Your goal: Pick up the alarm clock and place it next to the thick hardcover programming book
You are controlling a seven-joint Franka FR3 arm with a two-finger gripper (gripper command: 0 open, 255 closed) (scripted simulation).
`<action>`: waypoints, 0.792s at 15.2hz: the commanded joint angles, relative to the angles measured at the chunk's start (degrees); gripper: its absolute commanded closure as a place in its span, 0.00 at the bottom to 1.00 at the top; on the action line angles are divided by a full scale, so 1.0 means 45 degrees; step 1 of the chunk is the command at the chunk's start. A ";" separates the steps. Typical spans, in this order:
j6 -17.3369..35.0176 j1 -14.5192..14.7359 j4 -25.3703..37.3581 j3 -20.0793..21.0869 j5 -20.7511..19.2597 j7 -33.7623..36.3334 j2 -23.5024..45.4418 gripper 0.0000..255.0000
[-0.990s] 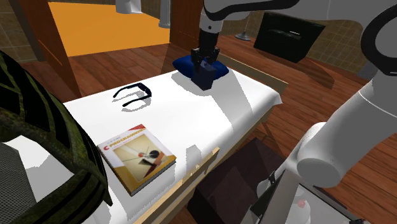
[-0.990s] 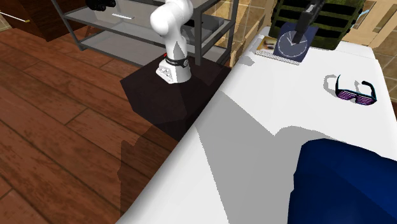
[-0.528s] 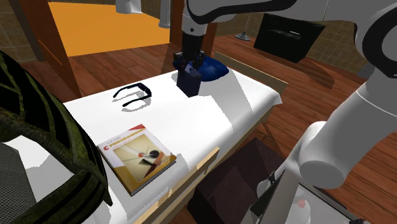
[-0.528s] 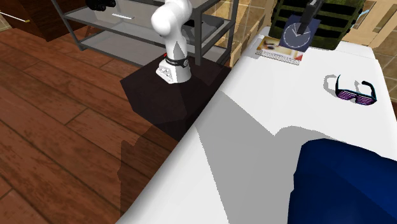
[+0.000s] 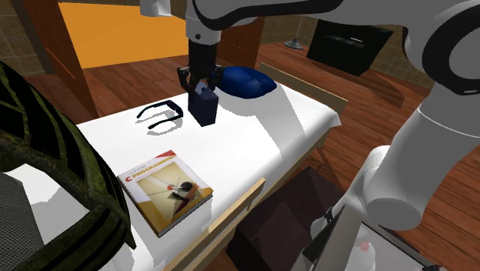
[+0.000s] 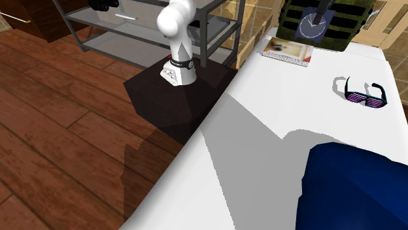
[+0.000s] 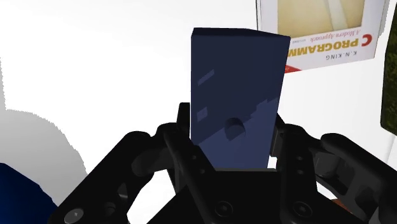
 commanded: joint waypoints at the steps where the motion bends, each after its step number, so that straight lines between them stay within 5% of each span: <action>1: -0.0126 0.0269 0.0476 0.0247 -0.0051 0.0544 0.0345 1.00; 12: 0.1708 0.0275 -0.1136 0.0244 -0.0079 0.0551 0.0568 1.00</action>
